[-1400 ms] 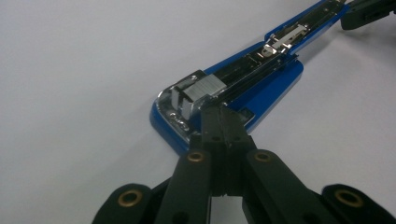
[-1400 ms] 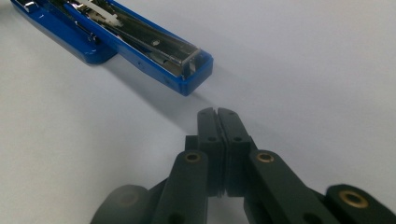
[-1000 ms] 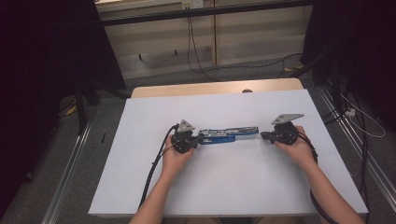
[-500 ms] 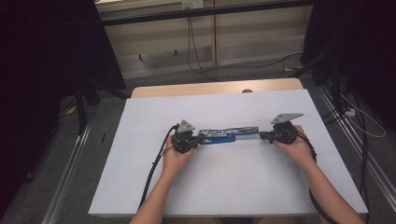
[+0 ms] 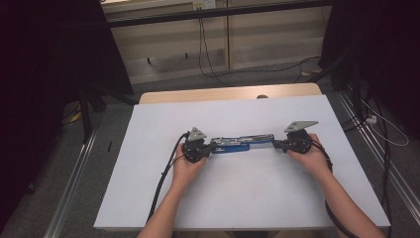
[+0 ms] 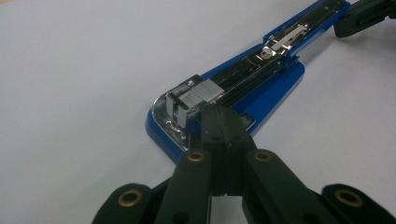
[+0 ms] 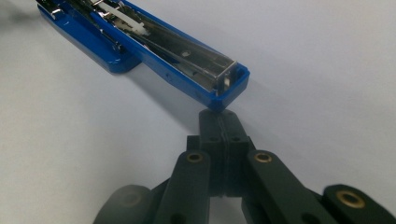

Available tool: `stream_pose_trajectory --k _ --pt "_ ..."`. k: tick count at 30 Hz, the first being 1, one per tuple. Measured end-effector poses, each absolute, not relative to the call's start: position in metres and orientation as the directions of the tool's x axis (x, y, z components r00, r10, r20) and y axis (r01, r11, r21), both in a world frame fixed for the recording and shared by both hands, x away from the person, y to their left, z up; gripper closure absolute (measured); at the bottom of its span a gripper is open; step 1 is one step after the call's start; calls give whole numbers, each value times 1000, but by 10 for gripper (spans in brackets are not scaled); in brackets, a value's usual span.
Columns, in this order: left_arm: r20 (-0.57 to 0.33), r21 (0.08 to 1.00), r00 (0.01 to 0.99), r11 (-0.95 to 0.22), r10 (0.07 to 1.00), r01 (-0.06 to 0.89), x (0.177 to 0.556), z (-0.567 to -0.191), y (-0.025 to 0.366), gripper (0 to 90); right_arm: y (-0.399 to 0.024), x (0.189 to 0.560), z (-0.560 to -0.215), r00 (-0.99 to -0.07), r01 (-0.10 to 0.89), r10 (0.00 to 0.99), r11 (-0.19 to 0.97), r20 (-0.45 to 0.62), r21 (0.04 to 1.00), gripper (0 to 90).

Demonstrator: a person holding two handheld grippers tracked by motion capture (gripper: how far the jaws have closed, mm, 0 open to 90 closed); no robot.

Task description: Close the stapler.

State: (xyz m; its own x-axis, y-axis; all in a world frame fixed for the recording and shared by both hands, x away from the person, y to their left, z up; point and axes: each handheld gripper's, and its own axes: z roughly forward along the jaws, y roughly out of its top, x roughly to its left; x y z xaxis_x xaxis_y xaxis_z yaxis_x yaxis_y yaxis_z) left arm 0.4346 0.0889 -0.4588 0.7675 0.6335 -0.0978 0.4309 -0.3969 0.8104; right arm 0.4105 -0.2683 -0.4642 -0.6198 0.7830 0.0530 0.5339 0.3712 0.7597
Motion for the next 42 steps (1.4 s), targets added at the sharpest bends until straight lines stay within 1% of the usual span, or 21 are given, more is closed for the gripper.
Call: stream_pose_trajectory --k 11,37,39,42 --pt "-83 811 772 -407 631 420 434 -459 89 900 -268 411 -464 -622 529 782 372 50 763 900" --pt "-120 806 770 -391 626 443 435 -459 90 900 -259 411 -451 -649 474 758 347 55 810 900" --pt "-107 809 769 -395 631 436 434 -459 90 900 -260 410 -451 -650 474 758 345 58 810 900" --pt "-112 808 768 -392 630 440 435 -459 90 900 -261 410 -452 -649 476 759 342 61 810 900"
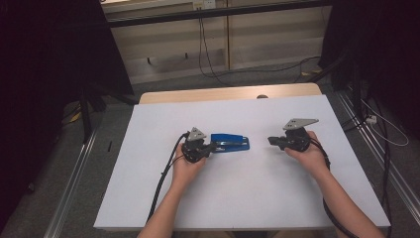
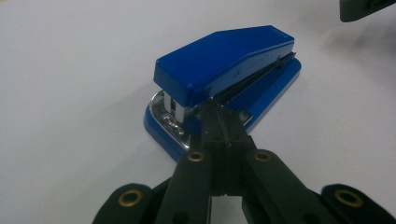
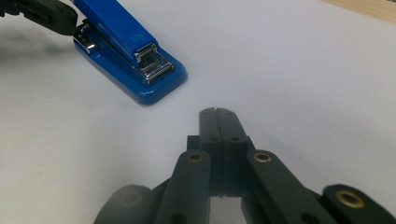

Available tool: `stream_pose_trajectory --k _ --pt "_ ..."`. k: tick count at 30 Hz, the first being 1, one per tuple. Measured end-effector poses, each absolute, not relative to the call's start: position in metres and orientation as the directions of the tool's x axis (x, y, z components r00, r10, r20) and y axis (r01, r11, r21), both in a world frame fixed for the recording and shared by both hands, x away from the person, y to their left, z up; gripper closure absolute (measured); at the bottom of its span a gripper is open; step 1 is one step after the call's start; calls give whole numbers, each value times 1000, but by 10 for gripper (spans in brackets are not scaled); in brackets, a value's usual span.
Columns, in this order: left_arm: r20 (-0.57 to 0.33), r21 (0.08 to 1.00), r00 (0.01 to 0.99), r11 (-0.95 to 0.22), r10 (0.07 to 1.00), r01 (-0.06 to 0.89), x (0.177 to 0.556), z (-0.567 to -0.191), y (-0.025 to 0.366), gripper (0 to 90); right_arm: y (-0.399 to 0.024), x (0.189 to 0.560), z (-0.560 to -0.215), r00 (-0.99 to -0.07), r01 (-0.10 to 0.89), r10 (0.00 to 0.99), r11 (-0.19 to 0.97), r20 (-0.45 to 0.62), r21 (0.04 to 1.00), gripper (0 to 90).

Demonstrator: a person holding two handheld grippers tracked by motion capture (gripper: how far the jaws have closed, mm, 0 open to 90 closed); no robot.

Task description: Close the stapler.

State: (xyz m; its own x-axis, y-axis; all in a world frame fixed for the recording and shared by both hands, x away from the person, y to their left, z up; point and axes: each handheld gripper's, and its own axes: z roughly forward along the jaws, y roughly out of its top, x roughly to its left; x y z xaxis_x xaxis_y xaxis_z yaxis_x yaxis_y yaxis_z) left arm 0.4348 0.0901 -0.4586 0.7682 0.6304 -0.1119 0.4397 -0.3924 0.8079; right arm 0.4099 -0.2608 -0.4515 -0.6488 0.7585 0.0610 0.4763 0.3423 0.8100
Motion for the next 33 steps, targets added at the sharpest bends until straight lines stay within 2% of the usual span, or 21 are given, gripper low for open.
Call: stream_pose_trajectory --k 10,14,20,24,30,33 --pt "-161 816 768 -353 620 457 435 -455 94 894 -263 406 -451 -649 477 757 327 77 816 889" --pt "-216 819 758 -309 615 484 431 -449 99 752 -264 400 -449 -640 481 763 305 91 822 811" --pt "-221 838 761 -281 610 468 419 -437 113 549 -262 387 -443 -643 461 761 295 87 837 621" --pt "-205 844 760 -282 617 456 409 -430 125 473 -260 375 -441 -643 462 761 289 91 838 539" --pt "-171 857 761 -286 626 429 396 -424 140 359 -262 356 -437 -624 458 773 244 114 855 470" --pt "-173 858 747 -274 642 434 393 -422 147 302 -262 348 -437 -630 457 769 257 106 851 434"
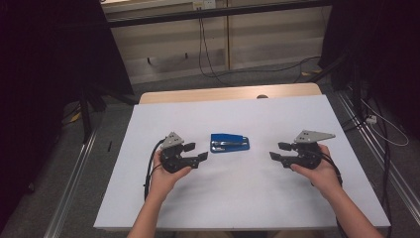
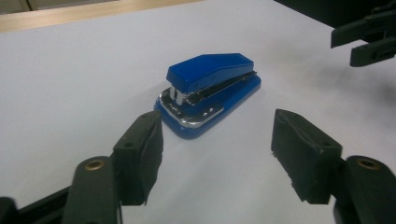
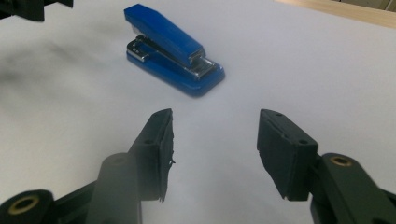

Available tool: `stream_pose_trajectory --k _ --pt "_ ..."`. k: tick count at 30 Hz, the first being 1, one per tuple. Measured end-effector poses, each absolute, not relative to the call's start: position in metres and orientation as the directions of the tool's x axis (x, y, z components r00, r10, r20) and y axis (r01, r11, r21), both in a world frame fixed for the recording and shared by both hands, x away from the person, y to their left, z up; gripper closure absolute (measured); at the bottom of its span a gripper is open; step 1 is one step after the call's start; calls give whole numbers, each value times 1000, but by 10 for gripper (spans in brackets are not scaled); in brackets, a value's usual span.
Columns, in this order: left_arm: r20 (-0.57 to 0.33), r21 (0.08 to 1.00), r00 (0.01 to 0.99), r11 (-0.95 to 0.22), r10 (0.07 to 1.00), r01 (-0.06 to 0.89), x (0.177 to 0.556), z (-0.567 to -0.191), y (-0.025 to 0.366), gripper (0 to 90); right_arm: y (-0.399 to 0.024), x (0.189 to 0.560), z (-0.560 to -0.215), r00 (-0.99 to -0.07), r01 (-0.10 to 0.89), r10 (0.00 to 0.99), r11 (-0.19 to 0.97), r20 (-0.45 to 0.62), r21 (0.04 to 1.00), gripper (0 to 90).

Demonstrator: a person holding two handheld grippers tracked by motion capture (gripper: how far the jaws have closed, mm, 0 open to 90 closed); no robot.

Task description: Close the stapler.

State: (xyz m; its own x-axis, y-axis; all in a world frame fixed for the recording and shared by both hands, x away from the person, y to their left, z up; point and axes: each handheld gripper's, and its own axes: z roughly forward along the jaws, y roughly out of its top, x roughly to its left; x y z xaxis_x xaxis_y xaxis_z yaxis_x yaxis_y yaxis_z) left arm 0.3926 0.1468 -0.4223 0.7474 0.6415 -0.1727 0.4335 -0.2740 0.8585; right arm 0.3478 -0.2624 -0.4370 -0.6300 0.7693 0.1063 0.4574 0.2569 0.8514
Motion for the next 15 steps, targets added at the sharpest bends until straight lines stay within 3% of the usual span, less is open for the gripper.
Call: stream_pose_trajectory --k 8,15 --pt "-159 859 731 -272 663 434 381 -421 166 224 -267 329 -439 -627 440 774 262 85 859 334" --pt "-159 865 716 -254 680 433 371 -421 189 191 -274 315 -443 -631 433 772 273 73 859 311"
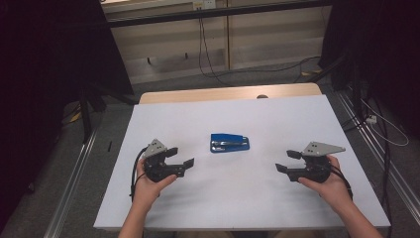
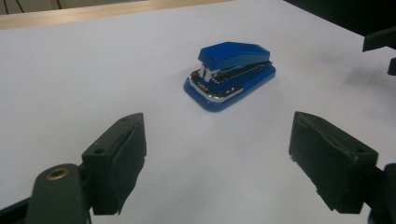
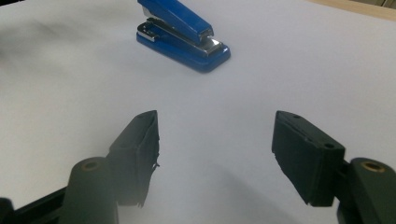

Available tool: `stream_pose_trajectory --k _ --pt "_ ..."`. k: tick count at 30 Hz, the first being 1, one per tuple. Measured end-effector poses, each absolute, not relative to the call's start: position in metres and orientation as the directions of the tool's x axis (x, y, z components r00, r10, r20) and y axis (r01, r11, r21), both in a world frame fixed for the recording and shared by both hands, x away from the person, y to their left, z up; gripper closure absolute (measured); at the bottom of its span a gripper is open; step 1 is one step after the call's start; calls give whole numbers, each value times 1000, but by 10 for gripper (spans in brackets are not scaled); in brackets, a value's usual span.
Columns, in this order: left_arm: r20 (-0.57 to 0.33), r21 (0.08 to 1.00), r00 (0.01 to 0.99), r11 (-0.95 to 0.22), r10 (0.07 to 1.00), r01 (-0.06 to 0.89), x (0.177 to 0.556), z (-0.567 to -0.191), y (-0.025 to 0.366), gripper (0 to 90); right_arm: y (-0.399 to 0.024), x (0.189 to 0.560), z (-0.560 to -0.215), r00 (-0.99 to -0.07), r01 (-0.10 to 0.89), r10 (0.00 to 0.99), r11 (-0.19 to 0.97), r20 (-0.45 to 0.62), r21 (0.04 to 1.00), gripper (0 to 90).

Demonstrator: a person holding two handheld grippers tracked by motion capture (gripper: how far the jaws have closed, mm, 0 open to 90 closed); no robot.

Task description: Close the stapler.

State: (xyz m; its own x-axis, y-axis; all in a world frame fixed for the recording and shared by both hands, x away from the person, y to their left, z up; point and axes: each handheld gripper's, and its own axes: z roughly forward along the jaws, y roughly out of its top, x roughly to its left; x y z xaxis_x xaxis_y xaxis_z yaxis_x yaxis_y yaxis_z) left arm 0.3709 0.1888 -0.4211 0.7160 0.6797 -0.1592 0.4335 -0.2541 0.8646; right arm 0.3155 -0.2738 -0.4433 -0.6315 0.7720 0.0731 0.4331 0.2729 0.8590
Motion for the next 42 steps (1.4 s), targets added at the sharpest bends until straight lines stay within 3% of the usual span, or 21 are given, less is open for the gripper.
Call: stream_pose_trajectory --k 22,42 --pt "-151 869 684 -234 714 436 353 -425 226 138 -277 286 -445 -650 424 757 296 60 856 251" --pt "-165 856 686 -242 709 456 342 -431 238 116 -280 284 -448 -648 415 759 293 54 861 216"
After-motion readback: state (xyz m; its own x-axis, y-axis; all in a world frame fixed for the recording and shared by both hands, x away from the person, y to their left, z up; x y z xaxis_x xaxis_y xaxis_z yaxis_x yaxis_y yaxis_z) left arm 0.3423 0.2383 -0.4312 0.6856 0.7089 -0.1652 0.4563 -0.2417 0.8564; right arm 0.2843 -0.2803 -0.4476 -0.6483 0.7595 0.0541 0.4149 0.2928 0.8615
